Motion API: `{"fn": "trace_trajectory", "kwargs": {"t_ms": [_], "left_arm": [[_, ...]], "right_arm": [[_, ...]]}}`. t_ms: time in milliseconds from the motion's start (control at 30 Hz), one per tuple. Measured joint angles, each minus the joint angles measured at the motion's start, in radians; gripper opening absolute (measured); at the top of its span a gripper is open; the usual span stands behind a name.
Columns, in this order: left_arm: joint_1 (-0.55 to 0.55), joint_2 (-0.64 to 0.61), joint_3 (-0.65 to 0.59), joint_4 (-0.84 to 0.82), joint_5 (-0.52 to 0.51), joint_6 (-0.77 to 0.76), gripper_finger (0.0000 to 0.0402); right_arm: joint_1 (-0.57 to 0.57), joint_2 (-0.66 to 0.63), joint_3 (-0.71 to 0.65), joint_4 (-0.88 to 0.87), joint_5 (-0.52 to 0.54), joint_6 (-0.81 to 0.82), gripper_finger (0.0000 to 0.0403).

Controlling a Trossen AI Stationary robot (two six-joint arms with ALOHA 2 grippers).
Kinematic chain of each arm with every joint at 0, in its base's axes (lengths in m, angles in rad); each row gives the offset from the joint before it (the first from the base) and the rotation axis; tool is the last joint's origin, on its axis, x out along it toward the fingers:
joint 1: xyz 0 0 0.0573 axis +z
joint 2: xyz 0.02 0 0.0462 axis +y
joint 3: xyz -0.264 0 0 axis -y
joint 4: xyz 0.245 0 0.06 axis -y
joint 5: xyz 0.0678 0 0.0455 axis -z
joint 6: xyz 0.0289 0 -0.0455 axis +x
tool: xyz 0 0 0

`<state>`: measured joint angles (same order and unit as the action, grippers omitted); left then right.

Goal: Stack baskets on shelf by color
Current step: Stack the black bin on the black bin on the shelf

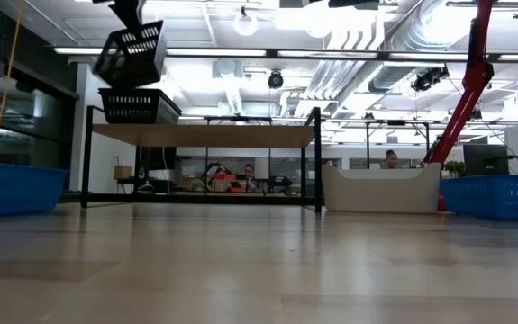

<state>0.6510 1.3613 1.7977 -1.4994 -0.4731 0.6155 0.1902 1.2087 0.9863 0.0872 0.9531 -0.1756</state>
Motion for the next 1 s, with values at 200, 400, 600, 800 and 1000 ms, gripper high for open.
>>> {"fn": "trace_trajectory", "kwargs": {"t_ms": [200,400,600,800,1000], "left_arm": [[0.032,0.067,0.000,0.001,0.011,0.051,0.0000],[0.032,0.137,0.000,0.006,0.012,0.093,0.0000],[0.031,0.184,0.000,0.006,0.006,0.159,0.0000],[0.031,0.215,0.000,0.007,-0.006,0.163,0.0001],[0.022,0.218,0.000,0.032,-0.002,0.199,0.0021]], "right_arm": [[0.000,0.000,0.000,-0.014,-0.002,0.023,0.0288],[0.000,0.000,0.000,-0.053,-0.002,0.049,0.0288],[0.000,0.000,0.000,-0.061,-0.002,0.067,0.0288],[0.000,0.000,0.000,-0.063,0.003,0.066,0.0288],[0.000,0.000,0.000,-0.063,0.006,0.066,0.0288]]}}
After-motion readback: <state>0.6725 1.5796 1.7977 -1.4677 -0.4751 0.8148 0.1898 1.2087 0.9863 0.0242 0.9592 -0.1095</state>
